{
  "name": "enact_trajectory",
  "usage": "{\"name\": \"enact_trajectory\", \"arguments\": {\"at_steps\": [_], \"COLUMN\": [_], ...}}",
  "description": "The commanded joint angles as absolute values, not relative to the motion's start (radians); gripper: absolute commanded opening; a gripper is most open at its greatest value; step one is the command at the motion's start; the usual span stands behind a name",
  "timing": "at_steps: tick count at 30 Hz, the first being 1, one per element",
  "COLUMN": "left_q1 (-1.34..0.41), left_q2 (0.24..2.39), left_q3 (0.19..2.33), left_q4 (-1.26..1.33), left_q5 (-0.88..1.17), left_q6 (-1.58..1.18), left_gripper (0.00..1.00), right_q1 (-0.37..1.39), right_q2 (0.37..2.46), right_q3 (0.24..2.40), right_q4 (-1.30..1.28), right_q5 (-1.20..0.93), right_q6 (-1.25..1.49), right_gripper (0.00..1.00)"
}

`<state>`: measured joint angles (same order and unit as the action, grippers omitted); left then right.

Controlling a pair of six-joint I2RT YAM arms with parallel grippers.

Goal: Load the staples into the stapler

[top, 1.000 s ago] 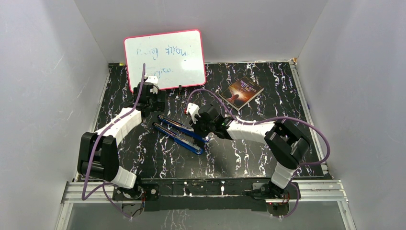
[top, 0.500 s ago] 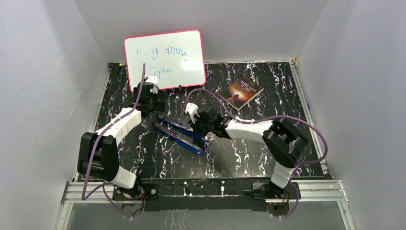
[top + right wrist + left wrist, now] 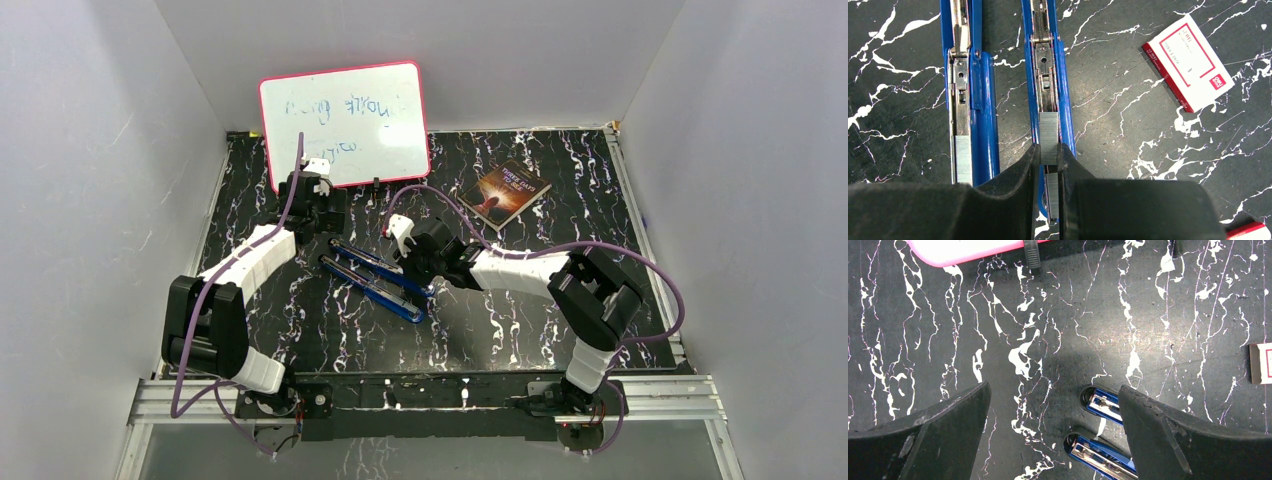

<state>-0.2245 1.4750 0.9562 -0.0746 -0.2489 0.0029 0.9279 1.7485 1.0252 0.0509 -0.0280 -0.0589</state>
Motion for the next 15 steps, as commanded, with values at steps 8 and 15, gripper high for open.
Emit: {"name": "enact_trajectory", "arguments": {"at_steps": [8, 15], "left_q1": [-0.218, -0.218], "left_q2": [1.416, 1.414], "left_q3": [0.953, 0.952], "left_q4": [-0.060, -0.060], "left_q5": [-0.244, -0.245], "left_q6": [-0.001, -0.001], "left_gripper": [0.98, 0.98], "right_q1": [0.931, 0.930], "right_q2": [1.749, 1.749], "right_q3": [1.031, 1.043], "right_q4": [-0.080, -0.133], "right_q5": [-0.031, -0.060], "right_q6": [-0.080, -0.094], "right_gripper": [0.00, 0.00]}}
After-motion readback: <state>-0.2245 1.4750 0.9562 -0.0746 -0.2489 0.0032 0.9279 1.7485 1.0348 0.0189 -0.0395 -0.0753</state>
